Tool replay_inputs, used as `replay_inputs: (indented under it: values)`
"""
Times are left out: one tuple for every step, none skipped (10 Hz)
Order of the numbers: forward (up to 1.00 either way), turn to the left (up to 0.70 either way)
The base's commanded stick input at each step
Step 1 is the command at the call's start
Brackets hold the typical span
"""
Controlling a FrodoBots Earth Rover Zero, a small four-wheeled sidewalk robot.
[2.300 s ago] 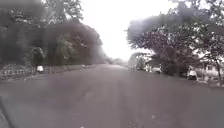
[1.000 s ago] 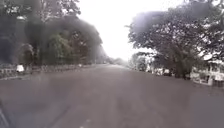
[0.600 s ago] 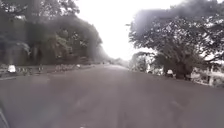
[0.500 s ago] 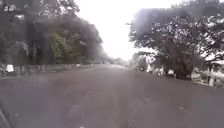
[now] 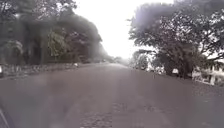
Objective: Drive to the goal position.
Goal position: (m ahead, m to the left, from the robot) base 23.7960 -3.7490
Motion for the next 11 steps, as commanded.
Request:
replay_inputs:
  values:
    - [1.0, 0.0]
    - [1.0, 0.0]
    - [1.0, 0.0]
    - [1.0, 0.0]
    - [1.0, 0.0]
    - [1.0, 0.0]
    - [1.0, 0.0]
    - [1.0, 0.0]
    - [1.0, 0.0]
    - [1.0, 0.0]
    - [1.0, 0.0]
